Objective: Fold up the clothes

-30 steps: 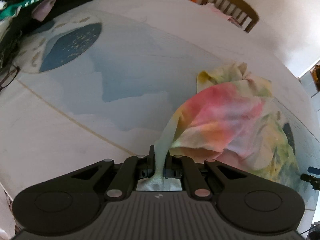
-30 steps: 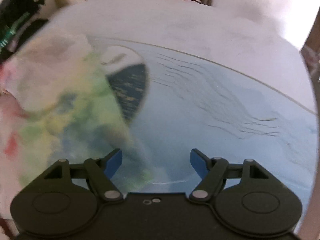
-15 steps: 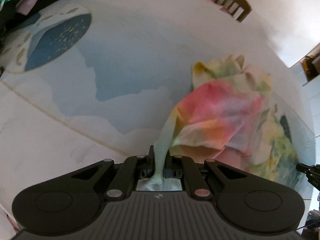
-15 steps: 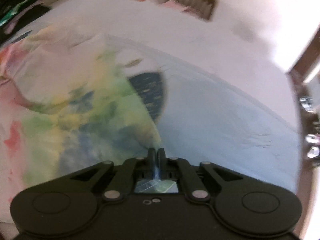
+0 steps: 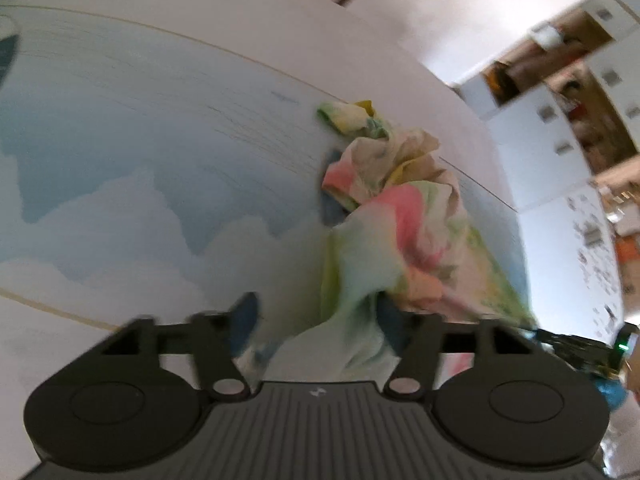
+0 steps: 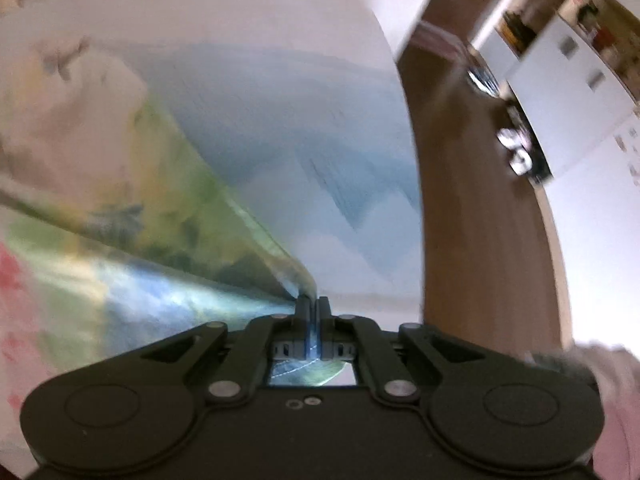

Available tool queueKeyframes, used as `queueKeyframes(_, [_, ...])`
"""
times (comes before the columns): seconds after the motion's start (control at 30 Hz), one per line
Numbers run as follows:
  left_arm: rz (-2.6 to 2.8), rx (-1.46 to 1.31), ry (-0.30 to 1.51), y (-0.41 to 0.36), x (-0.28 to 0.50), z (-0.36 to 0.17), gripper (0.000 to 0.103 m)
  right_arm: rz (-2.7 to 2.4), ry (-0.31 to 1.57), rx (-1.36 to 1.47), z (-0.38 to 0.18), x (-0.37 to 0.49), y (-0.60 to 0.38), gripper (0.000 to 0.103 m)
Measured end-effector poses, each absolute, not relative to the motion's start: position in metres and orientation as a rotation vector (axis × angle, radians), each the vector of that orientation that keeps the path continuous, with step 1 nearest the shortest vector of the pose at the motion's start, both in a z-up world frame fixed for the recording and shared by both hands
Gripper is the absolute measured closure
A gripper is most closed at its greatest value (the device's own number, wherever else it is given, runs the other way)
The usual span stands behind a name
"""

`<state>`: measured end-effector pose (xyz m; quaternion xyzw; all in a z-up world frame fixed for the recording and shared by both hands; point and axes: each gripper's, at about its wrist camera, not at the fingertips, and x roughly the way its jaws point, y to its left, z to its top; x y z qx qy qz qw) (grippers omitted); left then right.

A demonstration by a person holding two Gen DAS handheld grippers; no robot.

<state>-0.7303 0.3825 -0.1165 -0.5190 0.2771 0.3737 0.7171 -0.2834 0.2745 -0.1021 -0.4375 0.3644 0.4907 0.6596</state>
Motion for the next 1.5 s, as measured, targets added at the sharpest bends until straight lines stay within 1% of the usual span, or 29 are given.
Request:
queueKeyframes(0.07, [0.797, -1.140, 0.623, 0.380, -0.731, -0.117, 0.035, 1.088, 0.863, -0.995, -0.111, -0.281, 0.269, 0.000])
queueKeyframes(0.13, [0.789, -1.140, 0.624, 0.380, -0.734, -0.118, 0.035, 1.095, 0.880, -0.978, -0.108, -0.281, 0.264, 0.000])
queueKeyframes(0.23, [0.792, -1.138, 0.613, 0.386, -0.743, -0.114, 0.035, 1.171, 0.865, -0.946, -0.084, -0.291, 0.273, 0.000])
queueKeyframes(0.43, [0.846, -1.077, 0.593, 0.414, -0.754, -0.098, 0.035, 1.378, 0.699, -0.943, -0.024, -0.335, 0.336, 0.000])
queueKeyframes(0.57, [0.806, -1.047, 0.584, 0.435, -0.729, -0.094, 0.035, 1.552, 0.588, -1.002, -0.011, -0.378, 0.398, 0.000])
queueKeyframes(0.7, [0.710, -1.010, 0.573, 0.442, -0.683, -0.100, 0.035, 1.781, 0.490, -1.114, -0.019, -0.426, 0.459, 0.000])
queueKeyframes(0.8, [0.709, -0.983, 0.641, 0.442, -0.657, -0.108, 0.035, 1.906, 0.411, -1.204, -0.032, -0.463, 0.497, 0.000])
queueKeyframes(0.87, [0.729, -0.967, 0.689, 0.439, -0.648, -0.114, 0.034, 1.973, 0.368, -1.262, -0.044, -0.484, 0.519, 0.000])
queueKeyframes(0.97, [0.760, -0.973, 0.705, 0.433, -0.646, -0.119, 0.034, 2.021, 0.297, -1.356, -0.068, -0.511, 0.541, 0.000])
queueKeyframes(1.0, [0.774, -0.978, 0.693, 0.431, -0.646, -0.118, 0.036, 2.029, 0.269, -1.389, -0.077, -0.518, 0.545, 0.000])
queueKeyframes(1.03, [0.794, -0.973, 0.674, 0.427, -0.646, -0.116, 0.049, 2.038, 0.248, -1.412, -0.085, -0.523, 0.547, 0.000])
queueKeyframes(1.07, [0.820, -0.952, 0.657, 0.420, -0.644, -0.113, 0.064, 2.056, 0.246, -1.436, -0.092, -0.528, 0.549, 0.000])
queueKeyframes(1.1, [0.843, -0.924, 0.657, 0.414, -0.641, -0.109, 0.085, 2.077, 0.256, -1.459, -0.098, -0.530, 0.551, 0.000])
queueKeyframes(1.2, [0.904, -0.846, 0.654, 0.396, -0.632, -0.100, 0.095, 2.105, 0.291, -1.497, -0.108, -0.532, 0.549, 0.000])
queueKeyframes(1.3, [0.909, -0.823, 0.653, 0.380, -0.623, -0.096, 0.097, 2.103, 0.312, -1.507, -0.111, -0.527, 0.542, 0.000])
queueKeyframes(1.43, [0.890, -0.784, 0.633, 0.363, -0.612, -0.085, 0.097, 2.121, 0.297, -1.302, -0.077, -0.501, 0.526, 0.000])
queueKeyframes(1.5, [0.862, -0.745, 0.636, 0.353, -0.606, -0.078, 0.097, 2.092, 0.337, -1.147, -0.052, -0.473, 0.515, 0.000])
